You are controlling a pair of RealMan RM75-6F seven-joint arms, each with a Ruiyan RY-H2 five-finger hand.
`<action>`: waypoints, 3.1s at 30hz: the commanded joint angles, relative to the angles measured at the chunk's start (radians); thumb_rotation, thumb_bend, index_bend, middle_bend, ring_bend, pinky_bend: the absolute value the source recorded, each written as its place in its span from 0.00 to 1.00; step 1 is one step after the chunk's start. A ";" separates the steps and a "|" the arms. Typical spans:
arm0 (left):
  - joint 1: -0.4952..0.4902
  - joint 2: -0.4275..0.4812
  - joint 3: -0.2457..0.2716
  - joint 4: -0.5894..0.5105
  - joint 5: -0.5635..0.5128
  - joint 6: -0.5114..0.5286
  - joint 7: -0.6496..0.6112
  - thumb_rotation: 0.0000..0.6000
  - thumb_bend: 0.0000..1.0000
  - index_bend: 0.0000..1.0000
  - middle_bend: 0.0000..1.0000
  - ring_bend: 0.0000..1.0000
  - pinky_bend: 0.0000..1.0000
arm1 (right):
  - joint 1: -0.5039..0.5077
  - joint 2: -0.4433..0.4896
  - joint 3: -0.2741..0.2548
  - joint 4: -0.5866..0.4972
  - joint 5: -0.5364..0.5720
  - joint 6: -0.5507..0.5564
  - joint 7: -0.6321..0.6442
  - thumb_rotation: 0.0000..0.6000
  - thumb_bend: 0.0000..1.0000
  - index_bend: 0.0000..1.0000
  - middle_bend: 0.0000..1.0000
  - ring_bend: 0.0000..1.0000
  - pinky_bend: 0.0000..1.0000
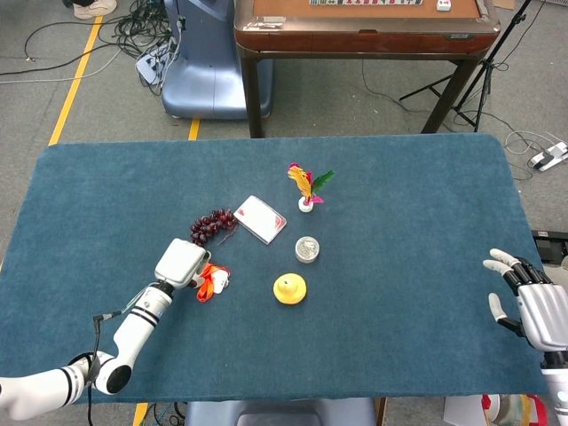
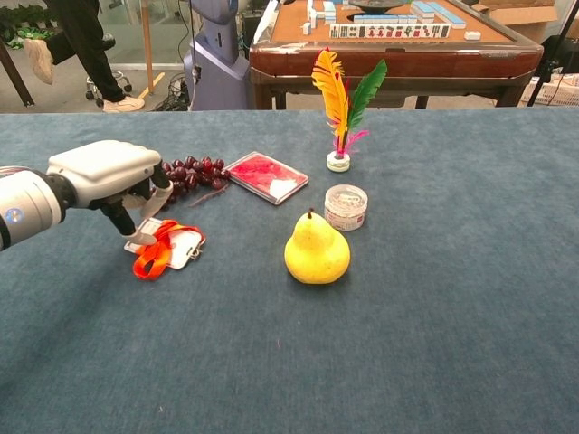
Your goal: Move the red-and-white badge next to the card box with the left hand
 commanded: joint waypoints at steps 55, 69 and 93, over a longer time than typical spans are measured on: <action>-0.002 0.059 0.072 -0.114 0.063 0.075 0.067 1.00 0.00 0.77 1.00 0.99 1.00 | -0.011 0.008 -0.003 0.001 -0.011 0.017 0.016 1.00 0.47 0.27 0.20 0.16 0.36; -0.005 0.007 0.075 -0.055 0.049 0.039 0.077 1.00 0.00 0.77 1.00 0.99 1.00 | -0.016 0.015 -0.001 0.001 -0.013 0.026 0.030 1.00 0.47 0.27 0.20 0.16 0.36; -0.035 -0.044 0.026 0.007 -0.019 0.001 0.101 1.00 0.00 0.77 1.00 0.99 1.00 | -0.016 0.018 0.001 0.003 -0.011 0.027 0.041 1.00 0.47 0.27 0.20 0.16 0.36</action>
